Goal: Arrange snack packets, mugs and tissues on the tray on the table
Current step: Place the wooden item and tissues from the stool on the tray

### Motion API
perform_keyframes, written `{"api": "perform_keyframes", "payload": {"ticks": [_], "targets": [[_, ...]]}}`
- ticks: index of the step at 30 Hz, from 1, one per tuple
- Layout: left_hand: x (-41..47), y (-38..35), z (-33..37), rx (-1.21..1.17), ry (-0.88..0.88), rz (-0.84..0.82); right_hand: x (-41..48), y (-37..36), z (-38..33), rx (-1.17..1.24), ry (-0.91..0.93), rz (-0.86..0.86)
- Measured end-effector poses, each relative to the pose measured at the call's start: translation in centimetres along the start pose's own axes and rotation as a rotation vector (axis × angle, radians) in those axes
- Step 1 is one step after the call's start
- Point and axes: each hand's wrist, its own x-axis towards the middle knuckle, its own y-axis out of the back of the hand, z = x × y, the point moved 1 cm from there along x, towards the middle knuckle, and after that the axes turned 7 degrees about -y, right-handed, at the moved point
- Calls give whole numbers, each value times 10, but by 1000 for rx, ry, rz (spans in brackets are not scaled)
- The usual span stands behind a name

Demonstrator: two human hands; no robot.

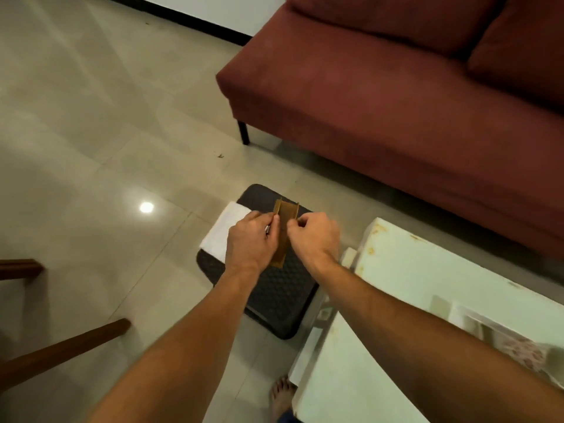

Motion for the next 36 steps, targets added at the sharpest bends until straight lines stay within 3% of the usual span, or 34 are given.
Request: {"api": "perform_keyframes", "payload": {"ticks": [10, 15, 24, 36], "targets": [[-62, -97, 229, -259, -100, -120, -19, 189, 188, -40, -93, 173], [-118, -146, 312, -330, -130, -236, -42, 239, 287, -98, -181, 218], [-185, -201, 338, -288, -127, -432, -68, 234, 384, -109, -284, 156], [-210, -231, 333, -270, -92, -486, -62, 208, 421, -145, -303, 138]]}}
